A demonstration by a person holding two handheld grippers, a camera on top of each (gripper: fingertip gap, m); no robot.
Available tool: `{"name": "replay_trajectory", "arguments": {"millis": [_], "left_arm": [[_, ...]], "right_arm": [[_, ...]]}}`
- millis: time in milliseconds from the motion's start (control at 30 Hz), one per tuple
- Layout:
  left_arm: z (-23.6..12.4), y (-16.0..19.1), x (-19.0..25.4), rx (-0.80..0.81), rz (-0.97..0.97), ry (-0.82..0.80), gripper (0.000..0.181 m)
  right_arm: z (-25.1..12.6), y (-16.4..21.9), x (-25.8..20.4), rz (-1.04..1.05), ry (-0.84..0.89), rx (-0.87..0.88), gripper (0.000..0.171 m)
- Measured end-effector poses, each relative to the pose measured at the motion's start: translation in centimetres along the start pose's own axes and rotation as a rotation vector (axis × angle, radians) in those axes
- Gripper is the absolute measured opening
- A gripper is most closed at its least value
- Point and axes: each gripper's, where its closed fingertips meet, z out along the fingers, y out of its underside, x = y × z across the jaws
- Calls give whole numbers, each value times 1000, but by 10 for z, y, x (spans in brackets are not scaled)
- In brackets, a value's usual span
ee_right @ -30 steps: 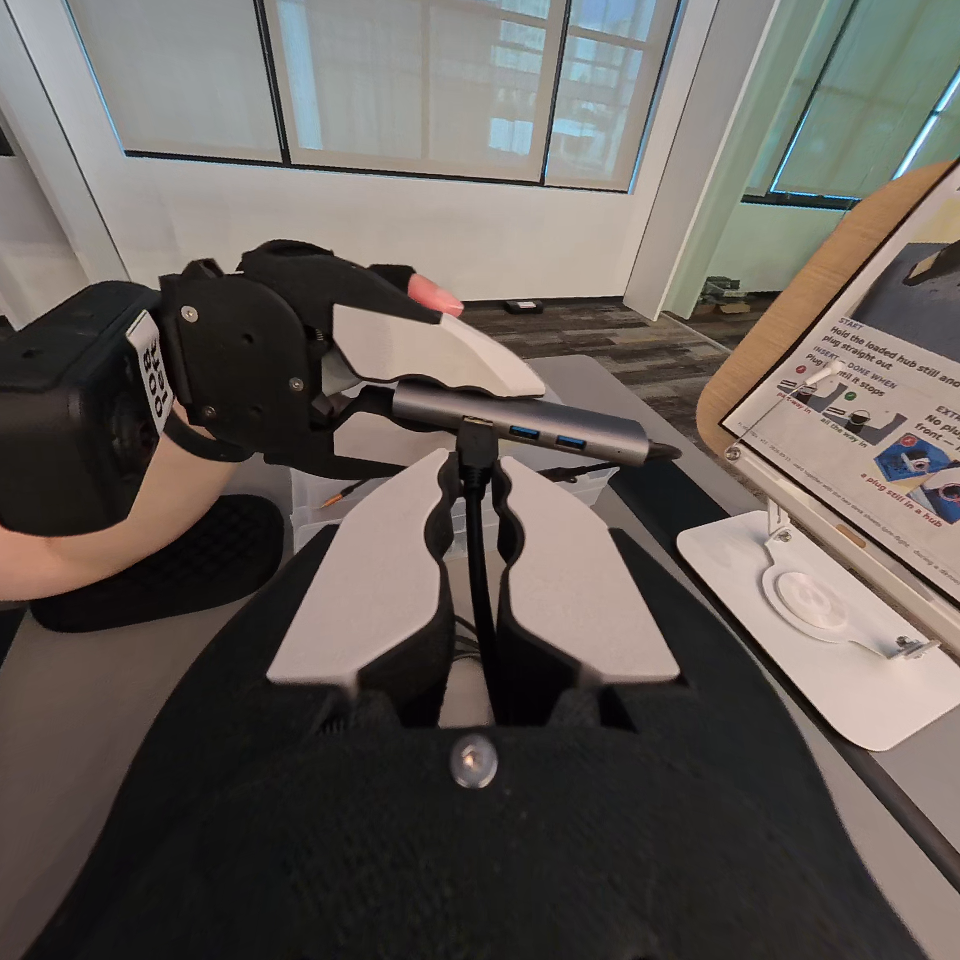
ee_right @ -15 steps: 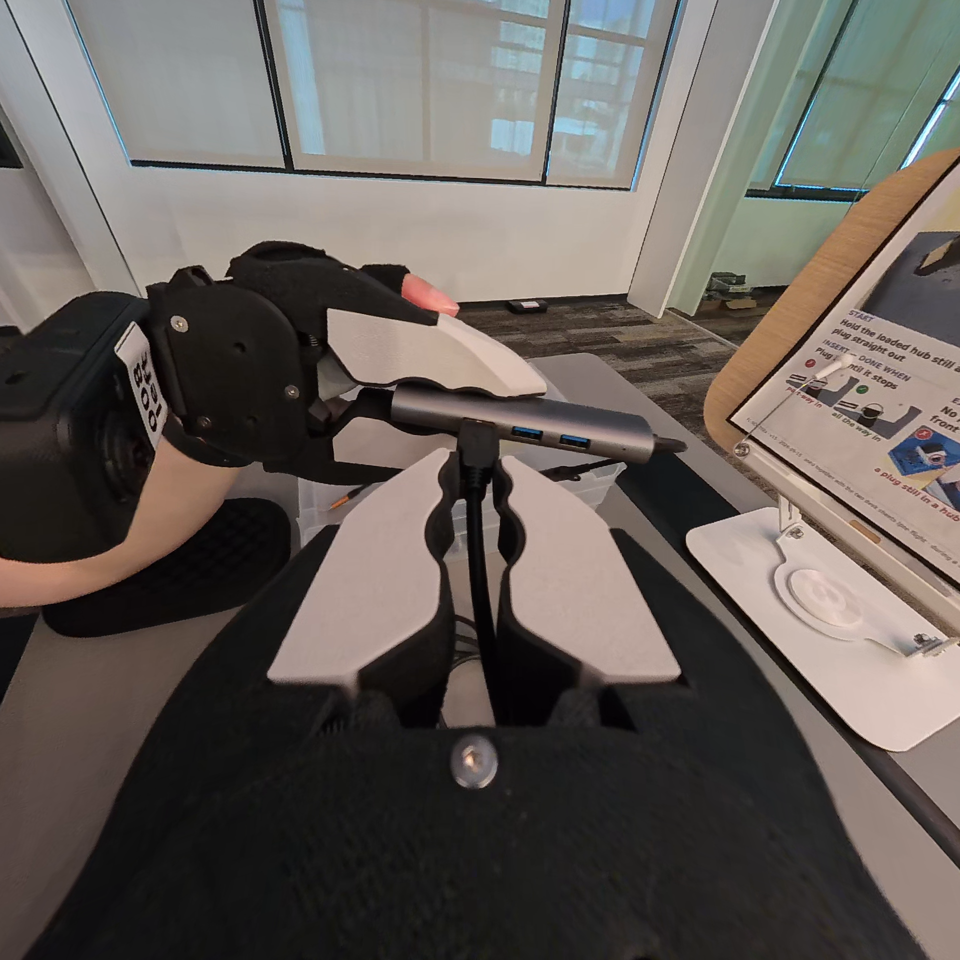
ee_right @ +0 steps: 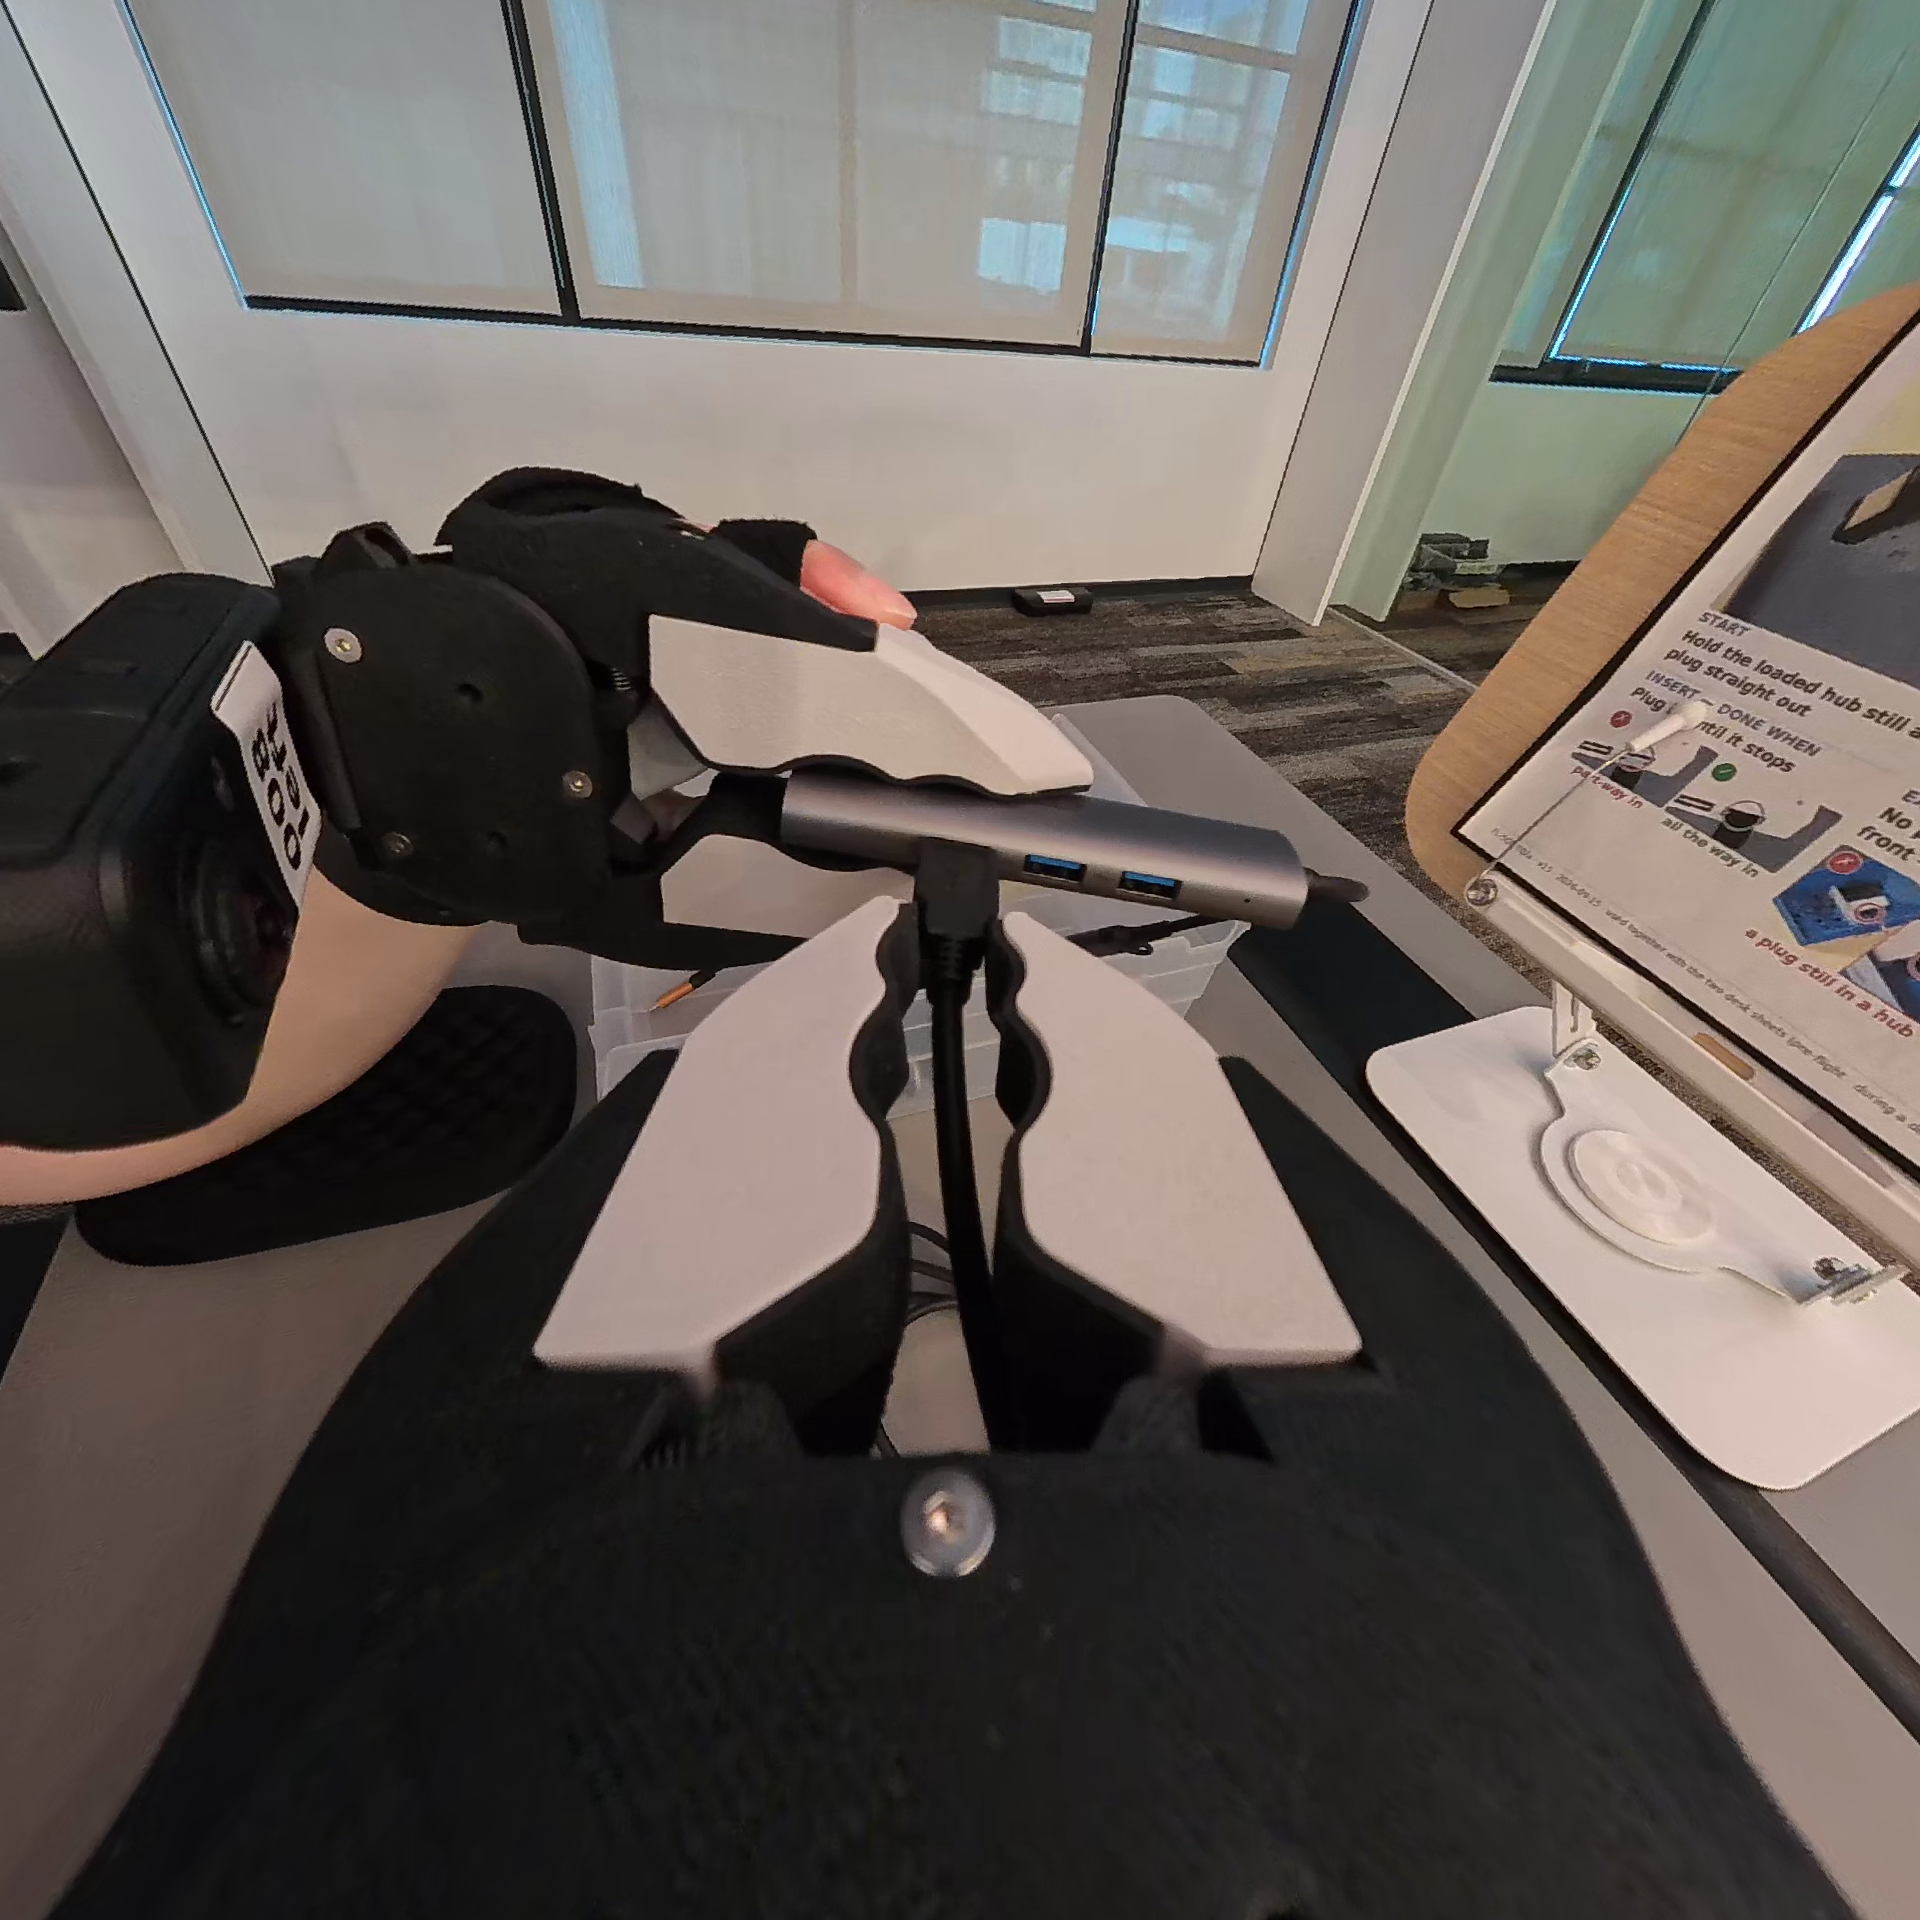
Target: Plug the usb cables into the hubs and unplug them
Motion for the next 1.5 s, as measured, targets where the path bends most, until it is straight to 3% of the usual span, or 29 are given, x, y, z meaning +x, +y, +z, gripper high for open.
{"name": "replay_trajectory", "arguments": {"millis": [367, 467, 567, 700, 833, 1000, 1167, 1367, 1500], "left_arm": [[3, 3, -1, 6, 21, -8, 17], [2, 2, 0, 58, -1, 10, 17], [-3, 0, -2, 109, -24, 24, 17], [-19, -22, 0, 281, -52, 76, 17], [-41, -47, -1, 452, -75, 111, 16], [-44, -34, -14, 410, -137, 99, 16], [-50, -11, -24, 392, -204, 109, 16], [-51, 8, -29, 353, -240, 119, 17], [-54, 13, -32, 346, -257, 122, 17]], "right_arm": [[2, 1, 3, -44, 39, -35, 13], [-2, -1, -2, -81, 27, -62, 17], [-23, -22, -10, -84, -31, 17, 23], [-51, -30, -7, -140, -80, 64, 27], [-54, -6, 9, -296, -33, -9, 31], [-49, 16, 3, -268, -113, -101, 31], [-59, 19, -2, -182, -133, -75, 31], [-79, 75, -70, -211, -254, -200, 31], [-47, 148, -133, -210, -369, -352, 38]]}}
